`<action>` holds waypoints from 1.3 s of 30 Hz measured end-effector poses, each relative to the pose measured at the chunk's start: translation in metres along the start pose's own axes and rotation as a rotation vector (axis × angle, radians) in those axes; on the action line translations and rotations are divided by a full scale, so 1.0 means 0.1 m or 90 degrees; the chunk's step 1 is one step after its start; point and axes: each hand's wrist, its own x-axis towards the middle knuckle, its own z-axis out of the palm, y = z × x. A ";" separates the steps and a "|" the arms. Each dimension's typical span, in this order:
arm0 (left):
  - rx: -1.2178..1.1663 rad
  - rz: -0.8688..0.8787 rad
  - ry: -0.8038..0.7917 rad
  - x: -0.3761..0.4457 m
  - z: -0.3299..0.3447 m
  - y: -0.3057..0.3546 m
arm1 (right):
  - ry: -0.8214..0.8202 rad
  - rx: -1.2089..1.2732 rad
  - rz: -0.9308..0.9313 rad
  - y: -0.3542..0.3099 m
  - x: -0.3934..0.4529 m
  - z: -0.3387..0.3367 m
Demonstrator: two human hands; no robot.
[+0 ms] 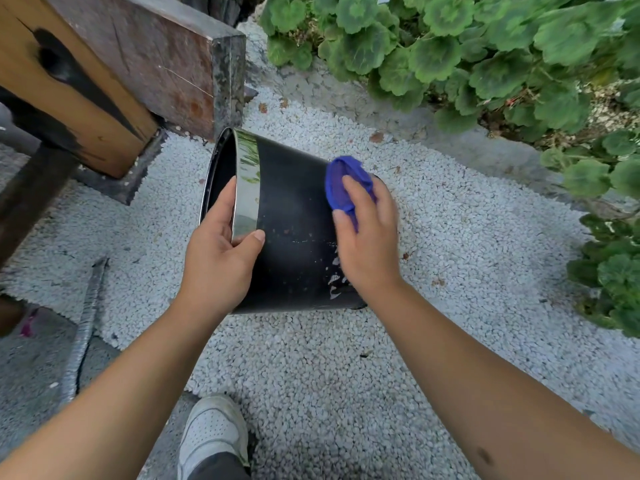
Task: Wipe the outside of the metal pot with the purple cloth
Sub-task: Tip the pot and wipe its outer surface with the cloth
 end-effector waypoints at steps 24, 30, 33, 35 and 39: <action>0.034 -0.016 0.027 -0.03 -0.19 -0.08 | 0.002 -0.106 -0.009 0.43 -0.35 0.15; 0.145 -0.018 -0.066 -0.23 -0.27 -0.18 | 0.016 -0.039 0.034 0.32 -0.26 0.13; 0.109 -0.016 -0.088 -0.16 -0.23 -0.13 | 0.015 0.009 -0.026 0.07 -0.15 0.09; 0.085 -0.020 -0.091 -0.14 -0.18 -0.10 | -0.002 0.029 -0.133 -0.18 -0.20 0.15; 0.112 0.009 -0.109 -0.13 -0.16 -0.08 | 0.028 0.073 -0.210 -0.61 -0.44 0.37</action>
